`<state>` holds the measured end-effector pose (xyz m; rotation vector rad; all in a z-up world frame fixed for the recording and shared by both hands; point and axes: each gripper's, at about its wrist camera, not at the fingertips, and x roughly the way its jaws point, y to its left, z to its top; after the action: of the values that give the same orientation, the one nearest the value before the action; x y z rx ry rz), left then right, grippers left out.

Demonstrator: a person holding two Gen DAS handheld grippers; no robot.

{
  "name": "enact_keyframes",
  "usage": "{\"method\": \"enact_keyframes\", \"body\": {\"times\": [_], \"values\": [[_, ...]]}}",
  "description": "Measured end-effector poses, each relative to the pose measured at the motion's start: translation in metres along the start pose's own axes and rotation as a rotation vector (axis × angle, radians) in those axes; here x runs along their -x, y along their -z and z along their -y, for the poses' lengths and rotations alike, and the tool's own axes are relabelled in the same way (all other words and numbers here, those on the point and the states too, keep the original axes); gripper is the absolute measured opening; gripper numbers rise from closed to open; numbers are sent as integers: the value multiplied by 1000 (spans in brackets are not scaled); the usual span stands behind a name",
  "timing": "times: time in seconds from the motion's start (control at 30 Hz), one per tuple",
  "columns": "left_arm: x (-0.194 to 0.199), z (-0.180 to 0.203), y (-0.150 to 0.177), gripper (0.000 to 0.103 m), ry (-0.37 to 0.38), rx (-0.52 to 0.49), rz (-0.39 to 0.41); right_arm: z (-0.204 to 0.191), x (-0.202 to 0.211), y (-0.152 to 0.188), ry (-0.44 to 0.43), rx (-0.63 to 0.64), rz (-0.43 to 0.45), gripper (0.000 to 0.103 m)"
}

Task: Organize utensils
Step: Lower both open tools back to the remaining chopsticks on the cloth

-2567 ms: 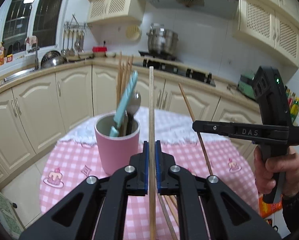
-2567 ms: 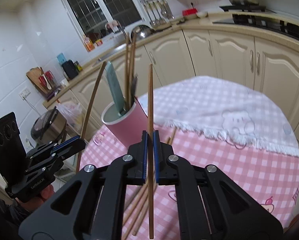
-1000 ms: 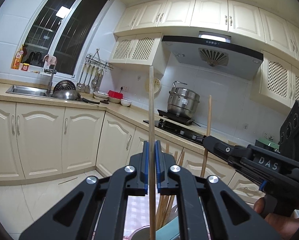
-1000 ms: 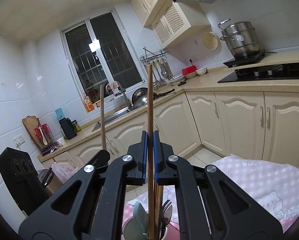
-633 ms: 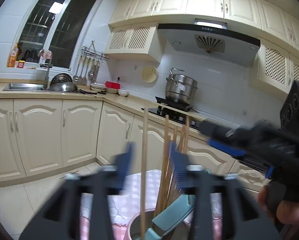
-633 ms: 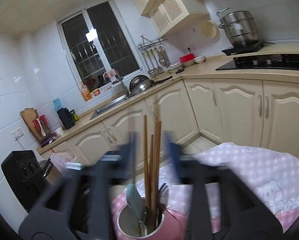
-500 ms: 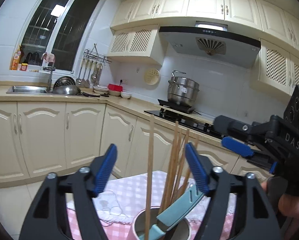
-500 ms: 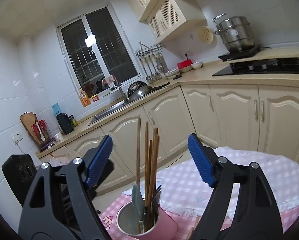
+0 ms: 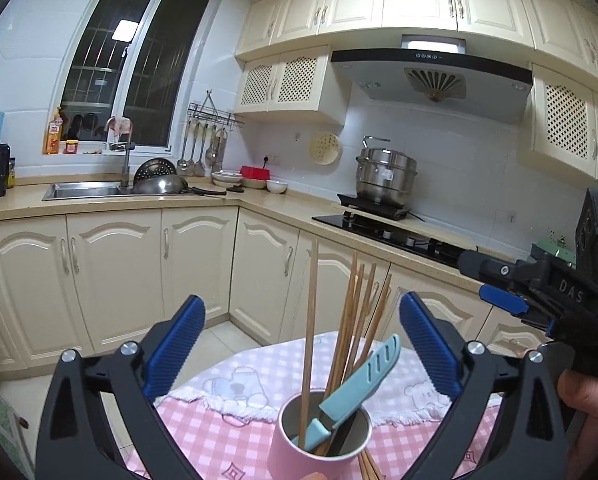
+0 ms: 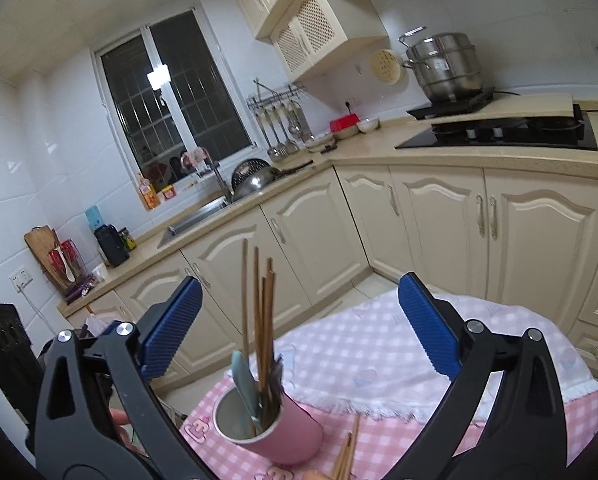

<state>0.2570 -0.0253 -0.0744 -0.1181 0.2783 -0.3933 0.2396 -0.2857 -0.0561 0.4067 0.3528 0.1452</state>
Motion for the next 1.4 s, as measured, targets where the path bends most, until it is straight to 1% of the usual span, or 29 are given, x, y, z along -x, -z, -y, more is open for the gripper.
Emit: {"method": "enact_keyframes", "body": {"times": [0.2,0.37,0.77,0.93,1.03,1.1,1.4], "values": [[14,11,1,96,-17,-19,-30,8,5,5,33,18,-55,97],[21,19,6,96,-15,-28,-57,18,9,12,55,22,-100,97],[26,29,25,96,-4,-66,-140,34,11,29,90,27,-201,97],[22,31,39,96,-4,-82,-196,40,9,40,112,33,-255,97],[20,31,49,96,-5,-84,-233,43,6,50,130,36,-307,97],[18,32,57,96,-6,-87,-263,47,2,60,138,34,-358,97],[4,37,90,96,-11,-132,-401,54,-5,94,162,56,-485,97]]}}
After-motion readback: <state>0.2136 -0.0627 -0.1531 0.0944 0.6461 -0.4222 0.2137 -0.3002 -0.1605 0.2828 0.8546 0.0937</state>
